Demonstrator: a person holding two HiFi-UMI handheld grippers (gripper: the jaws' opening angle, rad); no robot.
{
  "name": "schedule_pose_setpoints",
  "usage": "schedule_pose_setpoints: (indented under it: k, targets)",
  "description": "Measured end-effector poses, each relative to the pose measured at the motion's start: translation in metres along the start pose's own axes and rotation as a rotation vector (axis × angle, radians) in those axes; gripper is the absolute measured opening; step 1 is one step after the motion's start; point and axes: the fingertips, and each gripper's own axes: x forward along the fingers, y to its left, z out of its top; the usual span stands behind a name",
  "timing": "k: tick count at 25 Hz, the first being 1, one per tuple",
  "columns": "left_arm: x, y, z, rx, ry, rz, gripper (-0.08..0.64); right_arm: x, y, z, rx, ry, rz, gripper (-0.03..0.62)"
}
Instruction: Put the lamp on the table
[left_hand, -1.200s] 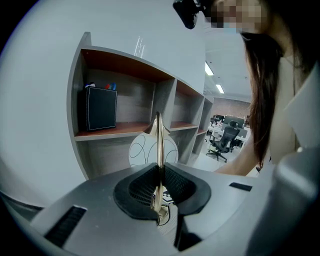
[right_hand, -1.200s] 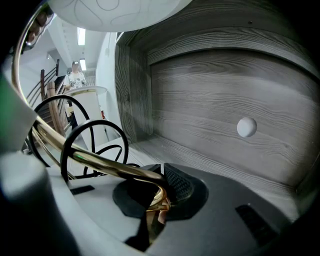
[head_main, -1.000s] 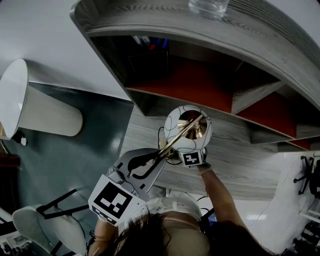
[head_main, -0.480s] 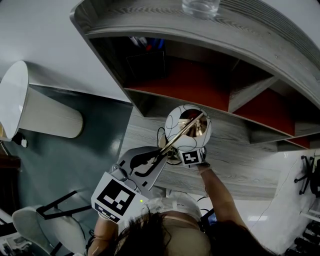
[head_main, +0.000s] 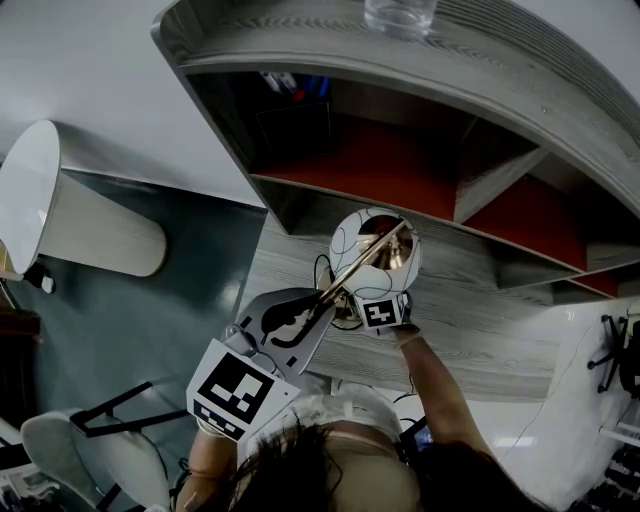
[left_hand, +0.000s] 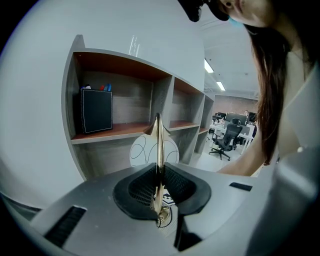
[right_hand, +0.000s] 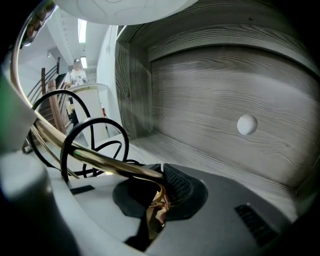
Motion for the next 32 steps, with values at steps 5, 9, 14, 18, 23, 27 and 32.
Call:
schedule_pose_setpoints:
  k: [5, 9, 14, 18, 23, 27, 32]
  targets:
    - [0.001, 0.001, 0.000, 0.014, -0.014, 0.031, 0.048, 0.001, 0.001, -0.003, -0.003, 0.014, 0.012, 0.028]
    - [0.000, 0.000, -0.001, -0.001, -0.014, 0.042, 0.048, 0.001, 0.001, -0.004, -0.007, 0.022, 0.019, 0.028]
    - [-0.002, 0.001, 0.000, -0.006, -0.017, 0.059, 0.048, 0.001, 0.001, -0.005, 0.006, 0.029, 0.020, 0.028]
    - [-0.004, 0.000, -0.002, 0.009, -0.024, 0.073, 0.048, -0.001, 0.002, -0.006, 0.004, 0.033, 0.022, 0.029]
    - [-0.008, -0.003, -0.003, 0.010, -0.024, 0.089, 0.051, -0.001, 0.002, -0.008, 0.004, 0.043, 0.023, 0.029]
    - [-0.013, -0.003, -0.004, 0.003, -0.026, 0.123, 0.056, -0.001, 0.001, -0.008, -0.004, 0.041, 0.025, 0.032]
    - [-0.018, -0.002, -0.007, -0.005, -0.038, 0.160, 0.060, -0.005, 0.000, -0.008, -0.011, 0.043, 0.026, 0.052]
